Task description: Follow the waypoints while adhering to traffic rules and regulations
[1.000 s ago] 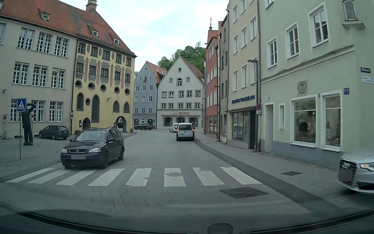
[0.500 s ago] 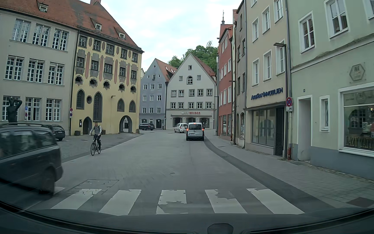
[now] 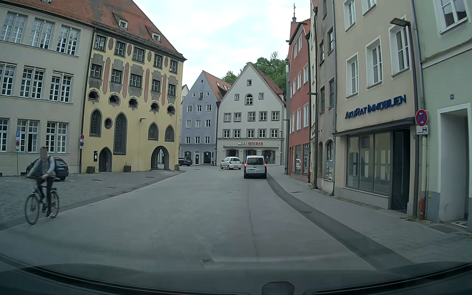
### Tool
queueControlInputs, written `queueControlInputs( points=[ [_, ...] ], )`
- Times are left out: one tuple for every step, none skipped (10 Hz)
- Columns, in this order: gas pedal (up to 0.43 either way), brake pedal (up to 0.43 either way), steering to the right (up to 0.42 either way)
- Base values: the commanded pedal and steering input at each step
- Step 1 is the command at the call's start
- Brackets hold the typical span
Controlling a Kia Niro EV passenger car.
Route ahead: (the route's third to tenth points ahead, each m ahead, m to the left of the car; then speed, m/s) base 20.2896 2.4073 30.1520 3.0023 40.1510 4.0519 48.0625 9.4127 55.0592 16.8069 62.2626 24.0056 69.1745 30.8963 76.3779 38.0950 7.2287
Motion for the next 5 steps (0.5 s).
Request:
queueControlInputs(
  points=[
    [0.079,0.000,-0.019],
    [0.079,0.000,-0.016],
    [0.079,0.000,-0.014],
    [0.067,0.000,-0.014],
    [0.067,0.000,-0.013]
  ],
)
